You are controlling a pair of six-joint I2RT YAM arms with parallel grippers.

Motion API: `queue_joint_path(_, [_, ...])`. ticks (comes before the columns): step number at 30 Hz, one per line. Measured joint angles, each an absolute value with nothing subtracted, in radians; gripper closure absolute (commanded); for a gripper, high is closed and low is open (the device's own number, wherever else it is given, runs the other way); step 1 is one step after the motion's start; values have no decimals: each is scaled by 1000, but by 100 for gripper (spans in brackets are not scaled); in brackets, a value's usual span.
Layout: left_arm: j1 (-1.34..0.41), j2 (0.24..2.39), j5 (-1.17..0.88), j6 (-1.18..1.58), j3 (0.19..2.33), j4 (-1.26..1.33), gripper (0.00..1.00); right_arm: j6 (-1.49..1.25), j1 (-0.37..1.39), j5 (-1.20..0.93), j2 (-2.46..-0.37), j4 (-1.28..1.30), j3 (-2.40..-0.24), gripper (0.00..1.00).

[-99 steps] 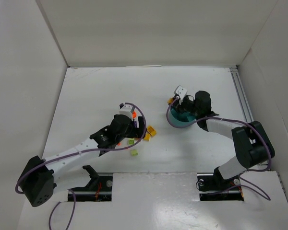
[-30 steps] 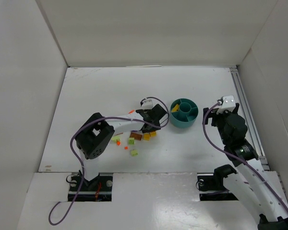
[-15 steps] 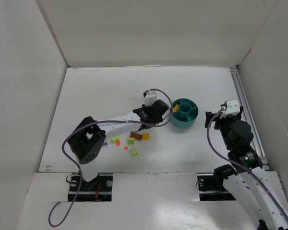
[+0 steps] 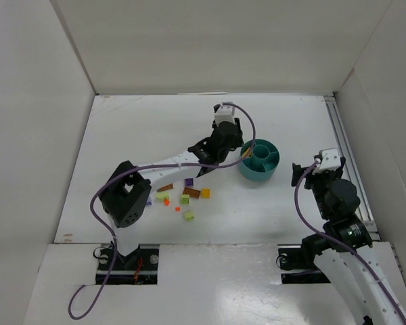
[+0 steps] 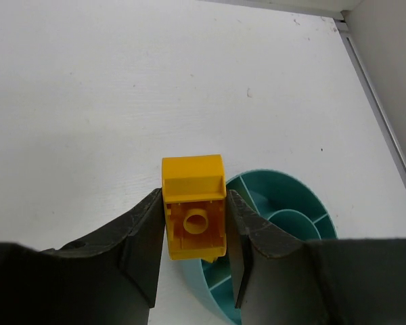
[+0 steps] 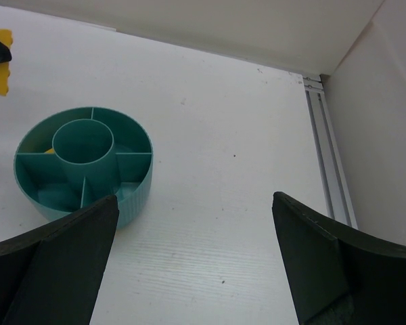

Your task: Sort the legos into containers by color

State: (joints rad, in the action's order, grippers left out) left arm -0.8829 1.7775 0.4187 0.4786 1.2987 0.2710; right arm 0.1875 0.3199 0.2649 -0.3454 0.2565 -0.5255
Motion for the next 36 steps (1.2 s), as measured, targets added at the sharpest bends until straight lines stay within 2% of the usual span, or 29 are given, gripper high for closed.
queue_joint_path(10, [-879, 1912, 440, 518, 1393, 311, 75, 187, 320, 284, -345, 258, -525, 1])
queue_joint_path(21, [-924, 2061, 623, 686, 1616, 188, 75, 187, 320, 300, -347, 261, -522, 1])
queue_joint_path(36, [-949, 2076, 686, 786, 1623, 102, 73, 187, 320, 307, -355, 259, -508, 1])
